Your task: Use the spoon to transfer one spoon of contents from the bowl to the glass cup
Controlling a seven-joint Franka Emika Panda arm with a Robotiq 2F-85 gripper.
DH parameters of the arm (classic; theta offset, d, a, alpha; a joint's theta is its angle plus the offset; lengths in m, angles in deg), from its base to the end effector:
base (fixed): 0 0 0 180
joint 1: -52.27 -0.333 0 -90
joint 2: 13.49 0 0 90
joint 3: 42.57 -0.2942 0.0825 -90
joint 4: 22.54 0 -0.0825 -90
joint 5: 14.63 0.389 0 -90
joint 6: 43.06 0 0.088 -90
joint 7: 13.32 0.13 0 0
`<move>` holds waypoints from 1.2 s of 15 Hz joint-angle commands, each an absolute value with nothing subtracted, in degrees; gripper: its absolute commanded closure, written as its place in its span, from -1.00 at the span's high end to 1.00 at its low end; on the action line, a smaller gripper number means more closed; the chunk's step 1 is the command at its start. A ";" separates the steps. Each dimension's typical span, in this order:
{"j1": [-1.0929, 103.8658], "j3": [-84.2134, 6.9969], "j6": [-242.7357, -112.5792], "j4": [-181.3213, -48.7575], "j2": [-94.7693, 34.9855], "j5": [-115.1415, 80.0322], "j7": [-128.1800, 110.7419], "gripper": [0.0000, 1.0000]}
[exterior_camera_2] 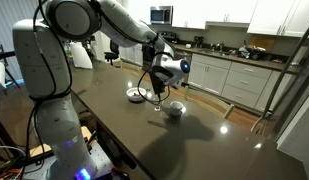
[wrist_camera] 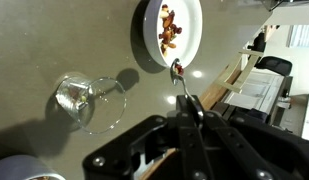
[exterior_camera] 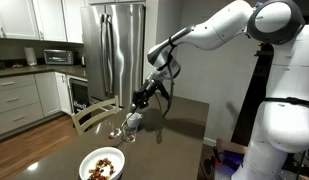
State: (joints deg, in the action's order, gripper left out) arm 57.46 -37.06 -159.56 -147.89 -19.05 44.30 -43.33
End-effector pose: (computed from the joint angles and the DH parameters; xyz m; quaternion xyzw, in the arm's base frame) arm 0.5389 -0.0346 0.3054 -0.8993 0.1241 -0.0399 0.4174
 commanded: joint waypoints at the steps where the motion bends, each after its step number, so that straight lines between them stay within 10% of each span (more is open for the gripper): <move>1: 58.80 -36.38 -157.87 -149.56 -16.87 44.76 -45.43 -0.92; 18: 61.33 -33.39 -158.06 -147.12 -19.37 44.43 -45.80 -0.92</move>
